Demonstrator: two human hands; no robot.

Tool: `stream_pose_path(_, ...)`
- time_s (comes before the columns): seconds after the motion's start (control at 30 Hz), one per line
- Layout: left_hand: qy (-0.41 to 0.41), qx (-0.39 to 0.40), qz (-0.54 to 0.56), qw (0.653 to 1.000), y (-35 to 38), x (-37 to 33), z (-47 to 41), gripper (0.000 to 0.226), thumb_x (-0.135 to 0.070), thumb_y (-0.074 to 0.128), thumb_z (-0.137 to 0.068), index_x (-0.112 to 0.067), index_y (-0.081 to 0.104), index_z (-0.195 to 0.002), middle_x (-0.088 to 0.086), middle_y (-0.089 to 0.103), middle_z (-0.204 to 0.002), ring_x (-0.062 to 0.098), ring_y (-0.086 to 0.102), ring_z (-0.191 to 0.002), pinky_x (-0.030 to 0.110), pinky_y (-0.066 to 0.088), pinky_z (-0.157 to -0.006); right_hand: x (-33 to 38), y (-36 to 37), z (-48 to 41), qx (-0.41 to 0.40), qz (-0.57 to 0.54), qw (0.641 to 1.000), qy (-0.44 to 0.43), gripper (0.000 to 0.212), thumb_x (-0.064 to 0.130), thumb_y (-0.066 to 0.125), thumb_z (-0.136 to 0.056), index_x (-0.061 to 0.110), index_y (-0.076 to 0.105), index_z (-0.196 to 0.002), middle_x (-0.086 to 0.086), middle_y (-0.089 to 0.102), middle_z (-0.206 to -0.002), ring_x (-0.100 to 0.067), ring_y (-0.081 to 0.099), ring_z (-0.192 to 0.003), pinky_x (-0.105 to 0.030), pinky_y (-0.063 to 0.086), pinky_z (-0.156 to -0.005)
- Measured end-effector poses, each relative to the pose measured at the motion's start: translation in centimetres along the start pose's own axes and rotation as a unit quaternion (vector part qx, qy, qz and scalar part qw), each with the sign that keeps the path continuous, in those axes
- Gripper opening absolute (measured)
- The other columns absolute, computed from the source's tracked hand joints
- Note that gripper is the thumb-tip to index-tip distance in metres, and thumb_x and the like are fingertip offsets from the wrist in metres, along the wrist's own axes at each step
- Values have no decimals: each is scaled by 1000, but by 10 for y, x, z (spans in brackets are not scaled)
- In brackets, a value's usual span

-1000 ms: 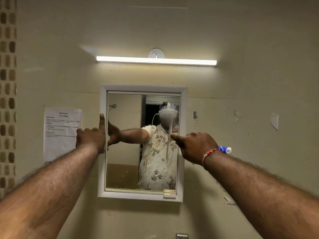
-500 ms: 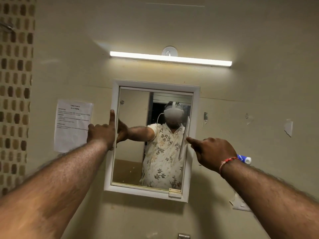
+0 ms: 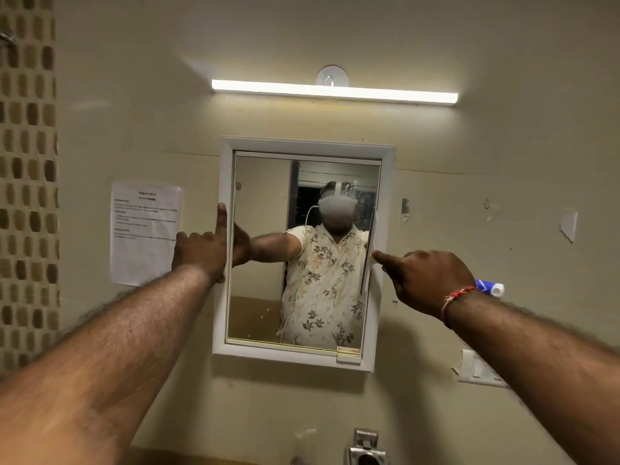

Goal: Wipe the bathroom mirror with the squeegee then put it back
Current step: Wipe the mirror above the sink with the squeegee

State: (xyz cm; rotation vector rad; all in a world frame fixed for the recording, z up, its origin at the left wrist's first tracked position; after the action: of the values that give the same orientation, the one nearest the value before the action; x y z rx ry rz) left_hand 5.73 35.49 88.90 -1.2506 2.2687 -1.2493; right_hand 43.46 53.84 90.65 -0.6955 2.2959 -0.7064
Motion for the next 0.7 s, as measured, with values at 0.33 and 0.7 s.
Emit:
stream_pose_path(0.33,21,-3,54,998,16,5,12,164,-43,97,-81,-20,-46,-159,11,78,-105,27,71,-80,55,54,-102,120,17,-12,-68,-109,981,-148,54,43,39,-109,43,35,-163,6,61,-74,-17,59,-59,-32,55,-55)
stream_pose_path(0.7,24,-29,31,999,21,1,21,155,-38,94,-84,-16,-37,-165,12,77,-97,27,63,-73,55,51,-106,240,57,-48,-42,-193,960,-199,59,36,45,-105,39,36,-163,0,65,-77,-25,59,-61,-37,56,-60)
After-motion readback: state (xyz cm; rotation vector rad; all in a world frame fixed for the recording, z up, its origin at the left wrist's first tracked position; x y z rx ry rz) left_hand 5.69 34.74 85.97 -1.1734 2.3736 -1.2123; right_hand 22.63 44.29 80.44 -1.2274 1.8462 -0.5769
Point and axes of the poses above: each hand's wrist, its own z-axis away from the middle knuckle, its own y-axis out of the palm, x = y × z, the point moved 4 cm from there along -z, towards the middle knuckle
